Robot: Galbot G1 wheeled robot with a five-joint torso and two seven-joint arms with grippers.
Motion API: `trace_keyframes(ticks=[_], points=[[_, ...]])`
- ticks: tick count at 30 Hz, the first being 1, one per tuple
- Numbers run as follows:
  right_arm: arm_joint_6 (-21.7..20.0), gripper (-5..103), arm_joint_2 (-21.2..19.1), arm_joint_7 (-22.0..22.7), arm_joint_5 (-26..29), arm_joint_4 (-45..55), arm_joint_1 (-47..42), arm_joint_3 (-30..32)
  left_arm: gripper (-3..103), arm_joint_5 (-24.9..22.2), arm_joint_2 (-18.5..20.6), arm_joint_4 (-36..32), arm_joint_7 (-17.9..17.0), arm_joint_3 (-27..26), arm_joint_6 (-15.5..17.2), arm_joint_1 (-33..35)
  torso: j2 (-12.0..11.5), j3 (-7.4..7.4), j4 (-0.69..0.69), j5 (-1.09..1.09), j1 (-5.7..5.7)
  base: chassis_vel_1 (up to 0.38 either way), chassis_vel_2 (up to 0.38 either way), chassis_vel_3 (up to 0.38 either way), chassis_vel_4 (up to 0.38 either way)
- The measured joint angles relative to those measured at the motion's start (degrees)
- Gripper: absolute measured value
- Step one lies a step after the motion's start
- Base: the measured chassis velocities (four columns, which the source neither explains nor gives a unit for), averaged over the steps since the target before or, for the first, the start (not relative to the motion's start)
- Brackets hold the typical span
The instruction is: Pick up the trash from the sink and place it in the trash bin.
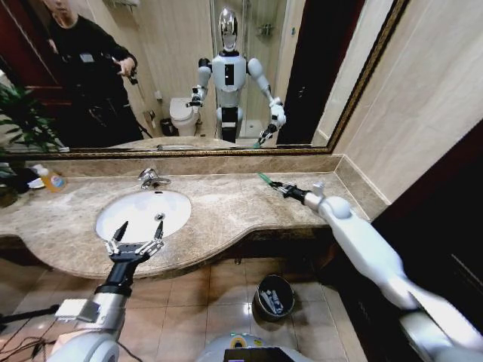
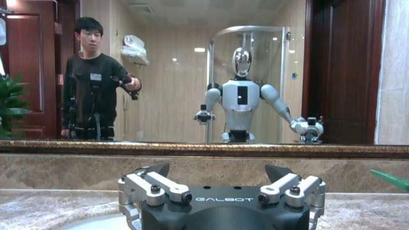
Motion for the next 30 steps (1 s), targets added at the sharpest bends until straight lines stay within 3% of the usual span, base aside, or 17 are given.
trace_keyframes(ticks=[3, 4, 6, 9, 10, 12, 14, 15, 18, 23, 26, 30], points=[[1.12, 19, -2.41, 4.96, 1.07, 8.68, -9.7, 4.67, 100, 0.0, 0.0, 0.0, 0.0, -0.01, 0.0, 0.0, 0.0, 0.0, 0.04, 0.01, 0.0, 0.0, 0.0, 0.0, 0.0], [1.12, 19, -2.41, 4.96, 1.07, 8.68, -9.7, 4.67, 100, 0.0, 0.0, 0.0, 0.0, -0.01, 0.0, 0.0, 0.0, 0.0, 0.04, 0.01, 0.0, 0.0, 0.0, 0.0, 0.0], [1.55, 19, -2.64, 7.1, 1.24, 15.89, -19.18, 11.91, 100, 0.0, 0.0, 0.0, 0.0, -0.01, 0.0, 0.0, 0.0, -0.01, 0.04, -0.04, 0.0, 0.0, 0.0, 0.0, 0.0], [1.78, 19, -1.63, 7.28, 0.54, 19.71, -26.27, 16.0, 100, 0.0, 0.0, 0.0, 0.0, -0.01, 0.0, 0.0, 0.0, 0.0, 0.04, -0.01, 0.0, 0.0, 0.0, 0.0, 0.0], [2.59, 19, 0.54, 6.89, -1.26, 22.45, -33.06, 19.8, 100, 0.0, 0.0, 0.0, 0.01, 0.0, 0.0, 0.0, 0.0, 0.0, 0.03, 0.01, 0.0, 0.0, 0.0, 0.0, 0.0], [3.08, 19, 1.67, 6.4, -2.14, 23.41, -35.7, 21.27, 100, 0.0, 0.0, 0.0, 0.0, 0.0, 0.0, 0.01, 0.0, 0.0, 0.03, 0.01, 0.0, 0.0, 0.0, 0.0, 0.0], [5.87, 19, 6.99, 3.86, -5.85, 25.78, -45.15, 25.78, 100, 0.0, 0.0, 0.0, 0.0, -0.01, 0.0, 0.0, 0.0, 0.0, 0.03, -0.01, -0.01, 0.0, 0.0, 0.0, 0.0], [5.87, 19, 6.99, 3.86, -5.85, 25.78, -45.15, 25.78, 100, 0.0, 0.0, 0.0, 0.0, -0.01, 0.0, 0.0, 0.0, 0.0, 0.03, -0.01, -0.01, 0.0, 0.0, 0.0, 0.0], [9.67, 19, 13.86, 0.38, -10.0, 26.08, -52.7, 28.87, 100, 0.0, 0.0, 0.0, 0.0, -0.01, 0.0, 0.0, 0.0, 0.0, 0.02, -0.01, -0.01, 0.0, 0.0, 0.0, 0.0], [13.62, 19, 19.28, -1.05, -14.14, 23.32, -55.58, 29.04, 100, 0.0, 0.0, 0.0, 0.0, -0.01, 0.0, 0.0, 0.0, 0.0, 0.03, -0.02, 0.0, 0.0, 0.0, 0.0, 0.0], [17.37, 19, 24.21, -1.09, -19.21, 16.68, -54.95, 27.2, 100, 0.0, 0.0, 0.0, 0.0, 0.0, 0.0, 0.0, 0.0, 0.0, 0.03, -0.01, 0.0, 0.0, 0.0, 0.0, 0.0], [19.36, 19, 28.16, -0.18, -22.45, 9.02, -51.66, 25.52, 100, 0.0, 0.0, 0.0, 0.0, -0.01, 0.0, 0.0, 0.0, 0.01, 0.03, -0.01, 0.0, 0.0, 0.0, 0.0, 0.0]])
